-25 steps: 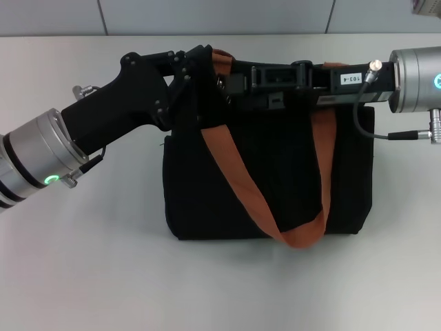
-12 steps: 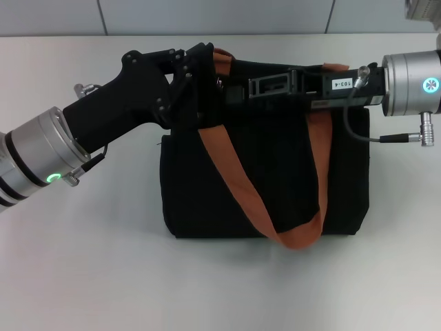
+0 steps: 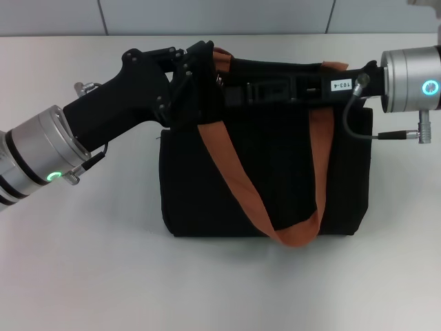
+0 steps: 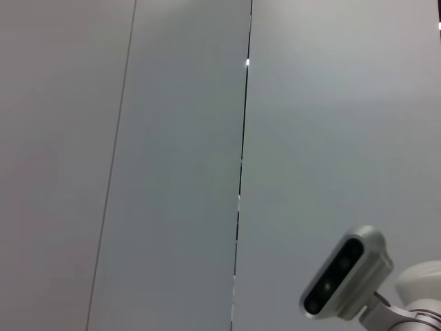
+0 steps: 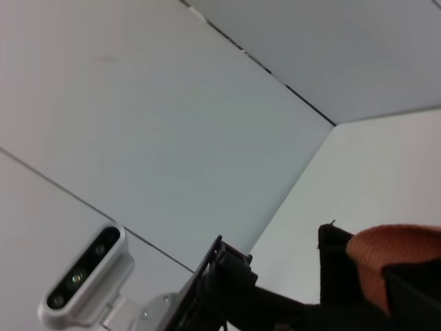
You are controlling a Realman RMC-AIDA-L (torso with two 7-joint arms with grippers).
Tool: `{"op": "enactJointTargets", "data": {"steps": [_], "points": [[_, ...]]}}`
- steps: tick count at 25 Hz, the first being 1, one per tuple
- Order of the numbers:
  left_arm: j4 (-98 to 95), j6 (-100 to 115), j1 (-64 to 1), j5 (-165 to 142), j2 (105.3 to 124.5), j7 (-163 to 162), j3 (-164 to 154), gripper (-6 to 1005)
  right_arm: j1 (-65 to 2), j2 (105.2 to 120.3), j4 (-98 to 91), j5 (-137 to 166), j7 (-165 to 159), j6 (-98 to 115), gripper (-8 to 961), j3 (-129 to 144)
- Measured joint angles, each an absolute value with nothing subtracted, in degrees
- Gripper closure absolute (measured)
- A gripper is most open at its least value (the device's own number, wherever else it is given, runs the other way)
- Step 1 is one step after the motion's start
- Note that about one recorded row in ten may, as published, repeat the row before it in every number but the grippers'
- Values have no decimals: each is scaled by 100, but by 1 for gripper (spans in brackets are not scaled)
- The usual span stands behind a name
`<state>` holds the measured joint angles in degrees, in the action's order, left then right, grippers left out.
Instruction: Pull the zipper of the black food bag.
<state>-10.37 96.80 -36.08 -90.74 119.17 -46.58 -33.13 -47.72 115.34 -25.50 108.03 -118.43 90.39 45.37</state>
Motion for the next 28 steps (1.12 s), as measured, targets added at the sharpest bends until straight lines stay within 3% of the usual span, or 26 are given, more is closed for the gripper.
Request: {"op": "enactJointTargets", "data": {"steps": [4,10,28], "points": [[-1037,9673,-3607,-9030,11913,-4658,-3314,975,-4642,11611,-2790,10805,-11093,9067,618,4542],[-1036,9663,-3604,-9026,11910,-4682,-3314,974,-4291,11890,-3385,10832,-9734,9031,612,4555],[-1038,9681,-3648,-9010,11910,-4729,-3313,974,-4108,11941,-3387,10287,-8280,8959,614,4568]]}}
